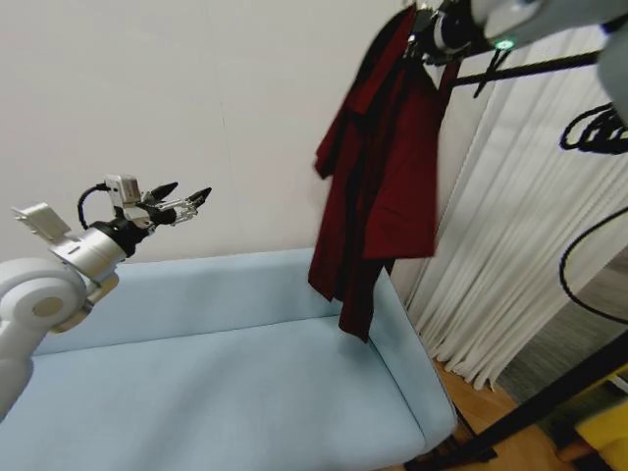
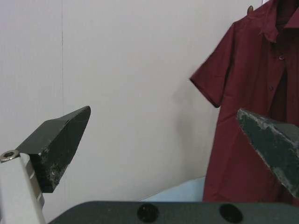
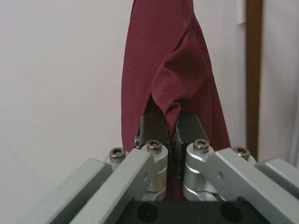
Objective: Pick up the clothes from the sofa and hang them on the clothes hanger.
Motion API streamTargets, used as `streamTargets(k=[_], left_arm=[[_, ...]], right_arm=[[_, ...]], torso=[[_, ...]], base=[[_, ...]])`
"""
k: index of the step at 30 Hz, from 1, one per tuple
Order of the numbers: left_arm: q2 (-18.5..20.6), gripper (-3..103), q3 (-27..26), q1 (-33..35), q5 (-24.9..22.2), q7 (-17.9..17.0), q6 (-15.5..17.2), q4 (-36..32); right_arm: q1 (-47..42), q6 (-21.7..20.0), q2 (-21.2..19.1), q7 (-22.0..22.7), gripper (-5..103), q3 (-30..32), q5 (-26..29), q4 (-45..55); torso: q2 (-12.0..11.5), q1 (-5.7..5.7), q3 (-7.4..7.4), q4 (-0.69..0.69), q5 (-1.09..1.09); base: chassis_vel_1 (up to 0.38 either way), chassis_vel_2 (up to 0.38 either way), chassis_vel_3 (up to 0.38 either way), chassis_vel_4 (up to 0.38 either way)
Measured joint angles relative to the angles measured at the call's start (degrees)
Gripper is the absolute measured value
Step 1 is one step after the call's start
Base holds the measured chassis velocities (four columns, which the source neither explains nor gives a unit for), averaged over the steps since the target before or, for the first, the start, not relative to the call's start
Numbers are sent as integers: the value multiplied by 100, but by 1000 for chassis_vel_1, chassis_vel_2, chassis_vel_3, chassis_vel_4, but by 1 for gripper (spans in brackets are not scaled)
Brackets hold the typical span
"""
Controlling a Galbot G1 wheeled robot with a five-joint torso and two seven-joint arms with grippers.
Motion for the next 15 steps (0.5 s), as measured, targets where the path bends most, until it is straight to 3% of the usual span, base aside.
streamTargets(k=[2, 4, 5, 11, 15], left_arm=[[-65, 100, 0, 11, 7, -2, 0, 8], [-96, 100, 0, 12, 12, -1, 0, 15], [-255, 100, 15, 32, 95, 17, -4, 56], [-381, 100, 38, 155, 257, 77, -39, 136], [-386, 100, 31, 138, 262, 76, -66, 189]], right_arm=[[147, 41, 160, 18, 2, -401, -552, -299], [216, 79, 250, 69, 2, -517, -702, -451], [331, 409, 677, 459, 2, -643, -962, -1031], [145, 860, 1126, 778, 2, -535, -1515, -1680], [-48, 896, 1275, 785, 2, -452, -1814, -2158]], torso=[[0, 1, 1, -1, 3], [0, 0, 0, -2, 3], [0, 0, 0, -3, 1], [0, 0, 0, 1, -1], [0, 0, 0, -2, 1]], base=[[0, 0, 0, 0], [0, 0, 0, 0], [0, 0, 0, 0], [0, 0, 0, 0], [0, 0, 0, 0]])
